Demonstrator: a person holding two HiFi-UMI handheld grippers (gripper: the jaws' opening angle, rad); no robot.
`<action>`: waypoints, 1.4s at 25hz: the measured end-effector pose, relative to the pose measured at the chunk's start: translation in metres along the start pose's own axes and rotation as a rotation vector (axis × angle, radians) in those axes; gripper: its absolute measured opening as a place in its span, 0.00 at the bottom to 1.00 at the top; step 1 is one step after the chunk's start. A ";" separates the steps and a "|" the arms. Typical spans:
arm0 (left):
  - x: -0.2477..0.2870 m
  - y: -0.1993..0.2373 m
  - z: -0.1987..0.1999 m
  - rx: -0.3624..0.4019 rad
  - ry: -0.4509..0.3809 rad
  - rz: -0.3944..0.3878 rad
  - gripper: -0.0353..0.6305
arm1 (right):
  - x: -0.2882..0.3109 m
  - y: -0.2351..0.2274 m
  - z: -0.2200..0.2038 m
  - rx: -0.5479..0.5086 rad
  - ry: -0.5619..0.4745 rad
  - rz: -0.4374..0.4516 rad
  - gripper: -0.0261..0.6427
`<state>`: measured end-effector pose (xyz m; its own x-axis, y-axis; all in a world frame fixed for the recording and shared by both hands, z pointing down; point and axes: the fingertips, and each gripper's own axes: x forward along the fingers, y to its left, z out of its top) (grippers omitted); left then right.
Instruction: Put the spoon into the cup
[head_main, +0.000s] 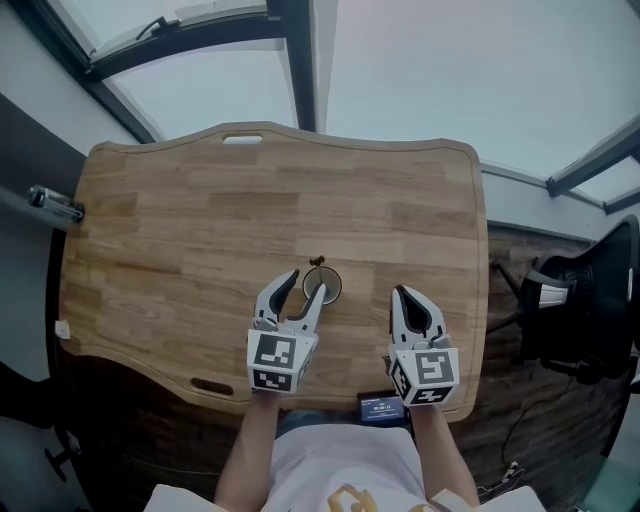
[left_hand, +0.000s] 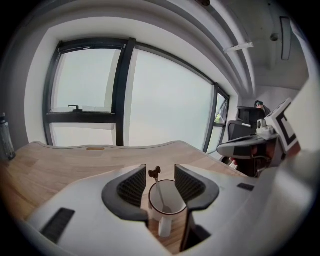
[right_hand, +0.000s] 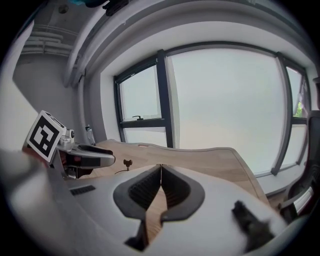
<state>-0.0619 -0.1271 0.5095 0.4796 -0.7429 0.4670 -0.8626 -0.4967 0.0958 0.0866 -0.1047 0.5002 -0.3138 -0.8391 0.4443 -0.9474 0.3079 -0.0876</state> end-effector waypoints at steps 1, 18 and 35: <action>-0.003 -0.002 0.002 0.001 -0.007 0.002 0.33 | -0.003 0.001 0.001 -0.001 -0.004 0.000 0.08; -0.053 0.000 0.023 -0.166 -0.087 0.022 0.07 | -0.043 0.025 0.026 -0.041 -0.083 0.002 0.08; -0.078 -0.016 0.030 -0.073 -0.126 0.020 0.07 | -0.074 0.034 0.031 -0.086 -0.121 -0.032 0.08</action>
<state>-0.0806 -0.0744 0.4453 0.4749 -0.8051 0.3554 -0.8793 -0.4511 0.1532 0.0757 -0.0465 0.4367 -0.2940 -0.8954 0.3345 -0.9496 0.3133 0.0041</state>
